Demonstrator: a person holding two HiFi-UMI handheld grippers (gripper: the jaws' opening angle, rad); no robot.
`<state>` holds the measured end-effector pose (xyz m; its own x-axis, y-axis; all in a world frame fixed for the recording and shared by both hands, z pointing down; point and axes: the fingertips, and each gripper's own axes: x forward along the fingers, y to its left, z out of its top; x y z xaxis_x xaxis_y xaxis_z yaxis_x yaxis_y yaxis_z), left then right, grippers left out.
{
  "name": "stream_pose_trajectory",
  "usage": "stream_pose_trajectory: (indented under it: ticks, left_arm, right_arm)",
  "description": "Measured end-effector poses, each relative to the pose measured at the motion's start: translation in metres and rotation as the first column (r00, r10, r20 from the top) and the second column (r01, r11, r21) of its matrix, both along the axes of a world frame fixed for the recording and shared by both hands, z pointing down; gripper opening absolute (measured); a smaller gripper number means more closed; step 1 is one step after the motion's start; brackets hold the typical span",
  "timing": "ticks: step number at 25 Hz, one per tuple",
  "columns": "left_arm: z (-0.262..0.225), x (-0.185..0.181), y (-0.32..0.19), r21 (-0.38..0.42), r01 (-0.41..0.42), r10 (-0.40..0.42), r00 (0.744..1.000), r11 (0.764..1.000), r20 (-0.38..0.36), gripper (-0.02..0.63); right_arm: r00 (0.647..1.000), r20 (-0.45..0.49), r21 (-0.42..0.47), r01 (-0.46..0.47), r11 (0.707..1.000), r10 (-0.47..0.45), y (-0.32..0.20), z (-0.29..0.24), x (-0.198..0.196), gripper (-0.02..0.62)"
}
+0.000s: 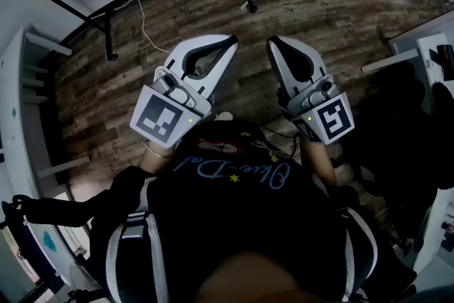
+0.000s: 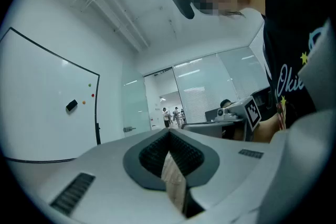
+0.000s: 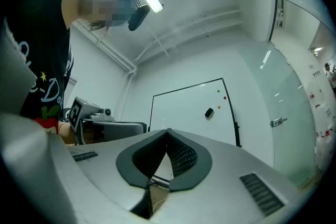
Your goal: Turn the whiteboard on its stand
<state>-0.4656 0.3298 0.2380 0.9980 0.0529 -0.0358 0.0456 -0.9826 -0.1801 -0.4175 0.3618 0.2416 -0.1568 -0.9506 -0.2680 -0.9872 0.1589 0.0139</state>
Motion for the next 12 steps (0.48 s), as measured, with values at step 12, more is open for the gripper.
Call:
stream_pose_trajectory:
  ticks: [12]
  left_arm:
    - [0.009, -0.005, 0.011, -0.041, -0.003, 0.004, 1.0, 0.999, 0.014, 0.023]
  right_arm:
    - [0.999, 0.045, 0.025, -0.01, 1.0, 0.009, 0.016, 0.001, -0.002, 0.028]
